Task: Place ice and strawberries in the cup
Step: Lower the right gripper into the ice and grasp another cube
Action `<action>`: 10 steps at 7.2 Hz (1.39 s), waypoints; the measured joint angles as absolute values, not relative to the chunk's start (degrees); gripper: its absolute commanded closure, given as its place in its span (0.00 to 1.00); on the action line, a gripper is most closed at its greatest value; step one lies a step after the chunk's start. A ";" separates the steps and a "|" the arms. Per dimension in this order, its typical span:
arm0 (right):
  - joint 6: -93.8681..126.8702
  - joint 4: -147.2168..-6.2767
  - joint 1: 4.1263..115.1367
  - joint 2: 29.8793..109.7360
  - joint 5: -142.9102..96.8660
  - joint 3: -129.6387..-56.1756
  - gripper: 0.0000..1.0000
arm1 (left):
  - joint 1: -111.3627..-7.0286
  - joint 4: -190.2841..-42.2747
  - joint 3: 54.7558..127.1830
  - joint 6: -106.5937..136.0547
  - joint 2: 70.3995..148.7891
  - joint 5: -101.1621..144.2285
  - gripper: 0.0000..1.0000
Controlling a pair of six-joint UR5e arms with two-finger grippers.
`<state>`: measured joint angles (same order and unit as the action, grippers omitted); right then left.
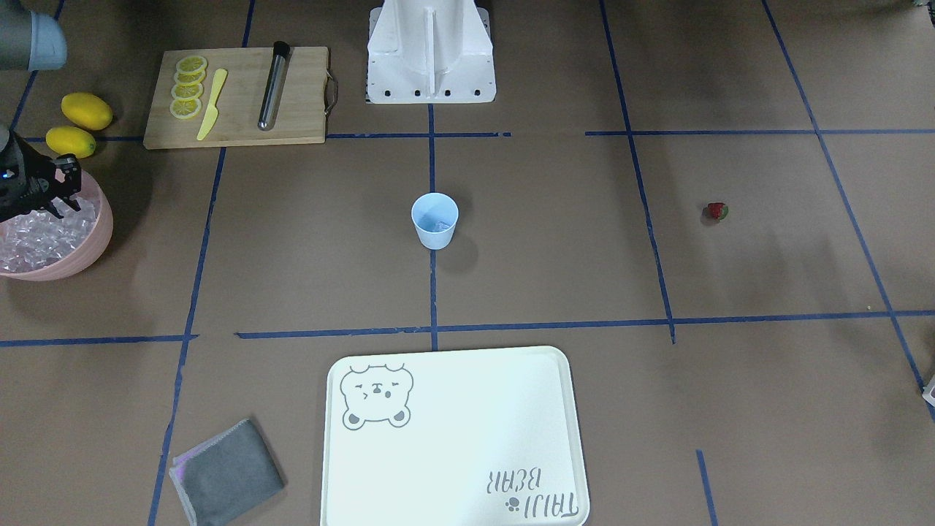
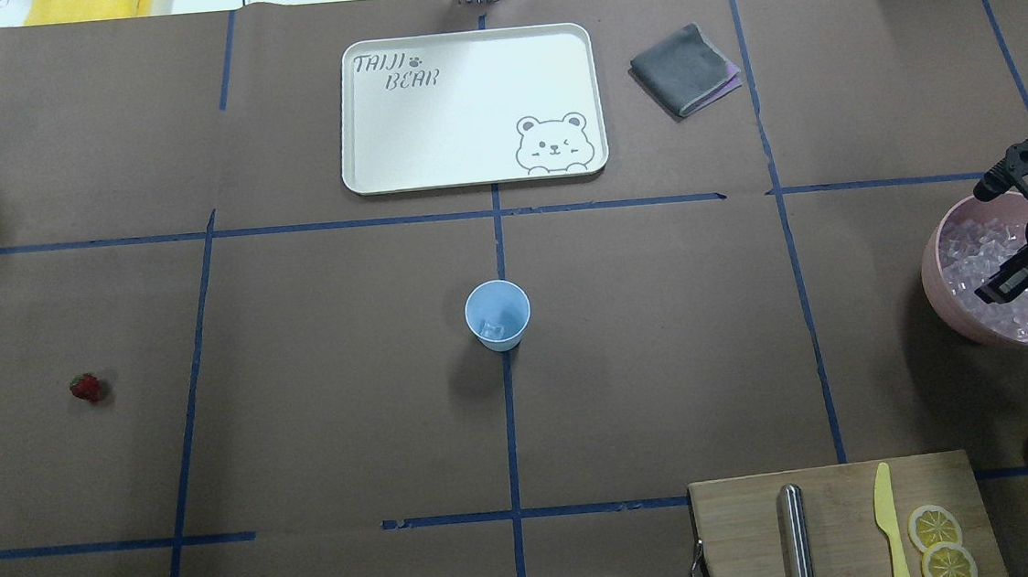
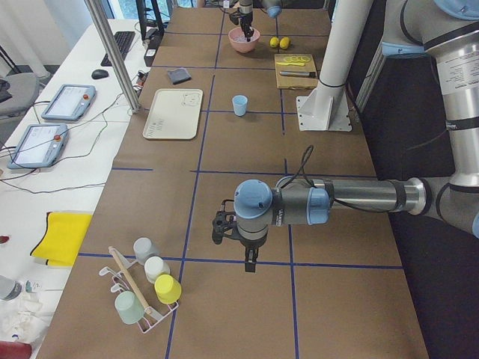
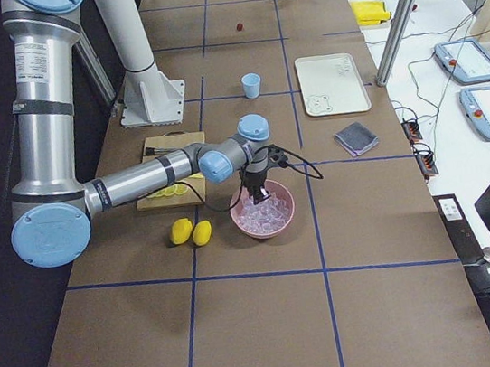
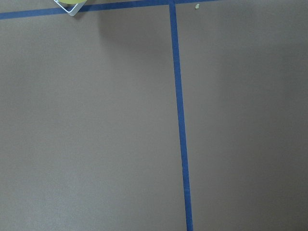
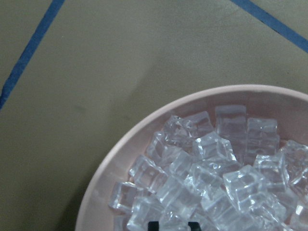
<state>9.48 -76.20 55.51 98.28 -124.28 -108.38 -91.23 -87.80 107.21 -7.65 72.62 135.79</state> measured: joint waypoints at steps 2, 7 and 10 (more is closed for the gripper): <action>9.41 -76.36 56.07 98.31 -124.59 -108.97 0.96 | -91.23 -87.80 107.21 -7.67 72.63 135.79 0.00; 10.98 -83.22 67.37 97.93 -128.35 -113.18 0.96 | -91.23 -87.80 107.39 -7.65 72.60 135.79 0.00; 25.53 -86.79 69.34 93.20 -129.97 -116.66 0.93 | -91.23 -87.80 107.61 -7.65 72.61 135.79 0.00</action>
<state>25.53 -86.79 69.34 93.20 -129.97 -116.66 -91.23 -87.80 107.61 -7.65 72.61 135.79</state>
